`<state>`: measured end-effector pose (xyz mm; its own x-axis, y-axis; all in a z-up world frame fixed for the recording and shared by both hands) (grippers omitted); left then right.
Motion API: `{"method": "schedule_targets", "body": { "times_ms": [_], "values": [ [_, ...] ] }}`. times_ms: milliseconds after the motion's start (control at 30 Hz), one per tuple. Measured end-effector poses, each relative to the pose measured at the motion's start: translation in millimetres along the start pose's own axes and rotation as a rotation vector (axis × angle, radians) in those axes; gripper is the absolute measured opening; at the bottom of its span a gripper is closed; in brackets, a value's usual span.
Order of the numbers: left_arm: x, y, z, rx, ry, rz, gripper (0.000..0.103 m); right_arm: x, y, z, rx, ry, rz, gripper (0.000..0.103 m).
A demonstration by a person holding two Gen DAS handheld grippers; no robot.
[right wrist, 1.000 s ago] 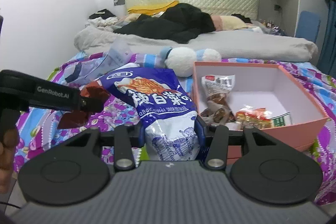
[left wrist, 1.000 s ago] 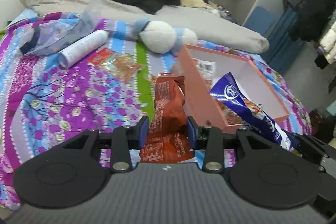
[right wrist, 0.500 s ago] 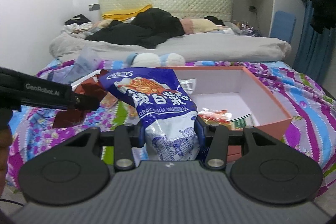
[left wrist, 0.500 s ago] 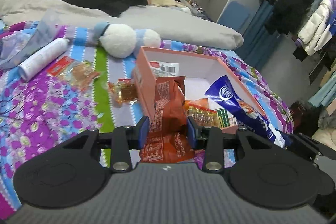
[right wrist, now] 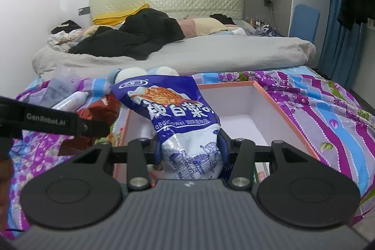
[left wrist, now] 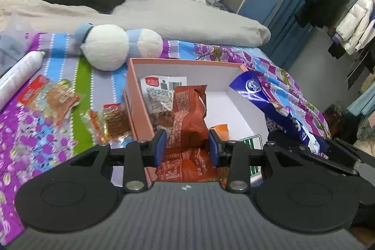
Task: Organize snacks
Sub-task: 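Carry both packets over the pink box and open both grippers, then withdraw both tools from the pink box toward the remaining snacks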
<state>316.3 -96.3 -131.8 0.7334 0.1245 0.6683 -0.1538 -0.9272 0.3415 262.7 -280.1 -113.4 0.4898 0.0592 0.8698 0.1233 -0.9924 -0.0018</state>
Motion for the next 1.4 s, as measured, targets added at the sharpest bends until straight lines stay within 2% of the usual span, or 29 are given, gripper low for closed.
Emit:
{"method": "schedule_targets", "body": {
  "times_ms": [300,667,733,800,833,933,1133,1400],
  "values": [
    [26,0,63,-0.001,-0.052,0.015,0.044,4,22,54,-0.003,-0.05,0.031,0.048],
    [27,-9,112,0.008,-0.119,0.037,0.044,-14,44,111,-0.001,-0.129,0.096,0.049],
    [28,-11,113,0.011,-0.116,0.039,0.045,-19,46,117,-0.008,-0.144,0.103,0.051],
    [28,-12,114,0.018,-0.124,0.047,0.054,-22,46,121,-0.016,-0.161,0.103,0.051],
    [28,-12,113,0.02,-0.123,0.053,0.056,-23,47,122,-0.018,-0.168,0.106,0.053],
    [30,-10,104,0.017,-0.103,0.064,0.057,-23,49,117,-0.016,-0.16,0.125,0.072],
    [29,-2,70,0.013,-0.061,0.066,0.057,-15,49,91,-0.008,-0.121,0.133,0.073],
    [14,9,5,-0.004,0.0,0.076,0.057,-10,28,38,0.012,-0.064,0.114,0.073]
  ]
}}
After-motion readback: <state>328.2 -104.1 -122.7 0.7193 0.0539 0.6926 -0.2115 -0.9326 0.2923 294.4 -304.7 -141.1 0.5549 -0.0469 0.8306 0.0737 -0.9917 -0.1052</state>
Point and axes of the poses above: each gripper's, at about its wrist camera, not at the fingertips, and z roughly the way its jaws point, y to its right, x to its top, the point moved 6 cm from there along z, roughly the way its jaws point
